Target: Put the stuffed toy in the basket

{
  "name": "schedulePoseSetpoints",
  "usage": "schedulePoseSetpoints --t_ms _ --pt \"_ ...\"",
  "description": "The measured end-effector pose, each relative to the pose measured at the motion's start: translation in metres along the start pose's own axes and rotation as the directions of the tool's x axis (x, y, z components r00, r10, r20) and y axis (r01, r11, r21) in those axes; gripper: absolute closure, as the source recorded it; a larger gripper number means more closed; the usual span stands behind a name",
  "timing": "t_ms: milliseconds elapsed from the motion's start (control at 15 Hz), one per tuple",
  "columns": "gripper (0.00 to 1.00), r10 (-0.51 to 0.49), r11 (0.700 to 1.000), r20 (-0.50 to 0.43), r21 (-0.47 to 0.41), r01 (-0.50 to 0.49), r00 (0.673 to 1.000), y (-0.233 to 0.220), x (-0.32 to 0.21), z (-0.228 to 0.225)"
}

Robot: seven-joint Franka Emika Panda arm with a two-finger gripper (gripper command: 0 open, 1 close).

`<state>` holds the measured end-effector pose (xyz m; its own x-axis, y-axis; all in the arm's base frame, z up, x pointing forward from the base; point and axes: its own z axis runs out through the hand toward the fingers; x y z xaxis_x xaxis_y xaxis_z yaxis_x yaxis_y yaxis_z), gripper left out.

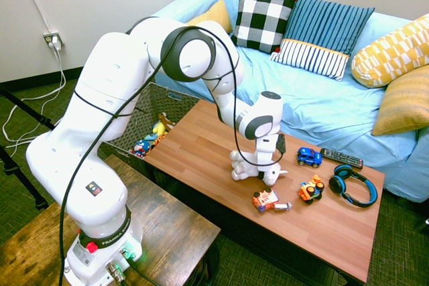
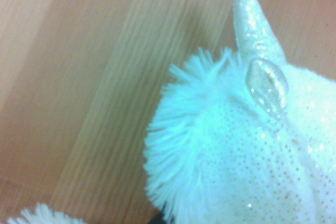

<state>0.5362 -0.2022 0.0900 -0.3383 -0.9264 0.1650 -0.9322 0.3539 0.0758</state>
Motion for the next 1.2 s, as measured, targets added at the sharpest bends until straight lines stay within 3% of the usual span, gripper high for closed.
schedulePoseSetpoints --t_ms 200,400,667,933,1200 --pt "1.0 -0.054 0.998 0.022 0.022 0.053 0.998 0.008 -0.002 0.001" --pt "1.0 -0.174 0.983 0.051 0.072 0.17 0.983 0.022 -0.003 -0.005" --pt "1.0 -0.304 0.946 0.071 0.139 0.292 0.95 0.048 -0.022 -0.053" --pt "1.0 -0.434 0.881 0.01 0.211 0.423 0.901 0.07 -0.088 -0.127" --pt "1.0 -0.524 0.816 -0.061 0.252 0.521 0.85 0.103 -0.199 -0.173"
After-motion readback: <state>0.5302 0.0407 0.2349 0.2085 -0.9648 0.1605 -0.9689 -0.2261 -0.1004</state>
